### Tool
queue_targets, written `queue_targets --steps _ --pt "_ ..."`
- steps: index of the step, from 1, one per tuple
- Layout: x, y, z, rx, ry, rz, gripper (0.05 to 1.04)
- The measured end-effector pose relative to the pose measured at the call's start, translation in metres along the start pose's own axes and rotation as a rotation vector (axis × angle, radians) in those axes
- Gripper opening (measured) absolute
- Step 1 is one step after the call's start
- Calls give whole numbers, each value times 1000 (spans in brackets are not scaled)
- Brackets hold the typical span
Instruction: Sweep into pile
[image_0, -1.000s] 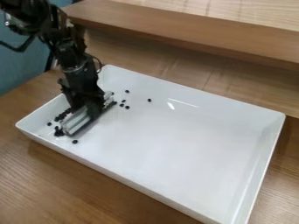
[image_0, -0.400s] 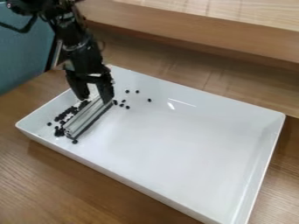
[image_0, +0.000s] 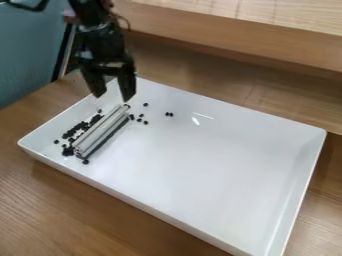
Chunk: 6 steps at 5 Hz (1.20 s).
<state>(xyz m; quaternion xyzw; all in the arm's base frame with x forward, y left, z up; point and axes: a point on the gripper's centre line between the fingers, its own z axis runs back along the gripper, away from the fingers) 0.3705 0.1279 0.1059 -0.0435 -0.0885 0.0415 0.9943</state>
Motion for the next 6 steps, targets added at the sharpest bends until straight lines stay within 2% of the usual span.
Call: queue_targets --steps 1,3,6 --pt "3 -15 5 24 37 -14 999" --pt "0 -46 -2 29 84 -58 999" --pt "-27 -87 4 11 82 -167 999"
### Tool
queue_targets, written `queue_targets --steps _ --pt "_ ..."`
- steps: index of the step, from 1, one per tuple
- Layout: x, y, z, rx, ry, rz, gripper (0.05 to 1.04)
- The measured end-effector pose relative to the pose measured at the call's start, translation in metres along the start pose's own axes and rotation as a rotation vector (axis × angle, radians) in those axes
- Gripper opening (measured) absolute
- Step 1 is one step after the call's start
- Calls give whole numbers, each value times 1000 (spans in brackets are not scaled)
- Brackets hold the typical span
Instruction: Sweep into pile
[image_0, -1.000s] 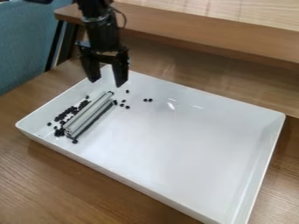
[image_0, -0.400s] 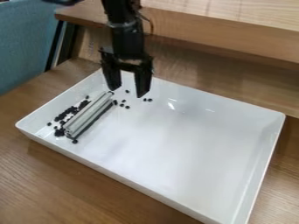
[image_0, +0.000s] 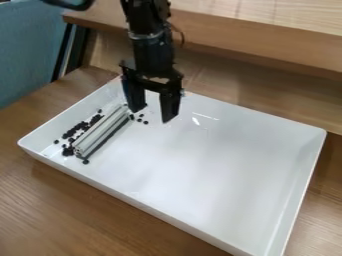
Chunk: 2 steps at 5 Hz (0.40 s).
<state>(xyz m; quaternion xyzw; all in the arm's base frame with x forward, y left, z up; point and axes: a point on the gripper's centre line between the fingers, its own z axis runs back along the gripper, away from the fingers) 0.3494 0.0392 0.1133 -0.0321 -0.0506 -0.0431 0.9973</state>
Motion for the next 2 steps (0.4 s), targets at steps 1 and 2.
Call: queue_targets --steps 1,2 --pt "-9 -9 5 0 -21 -19 999" --pt "-16 -18 5 -2 -19 -41 999"
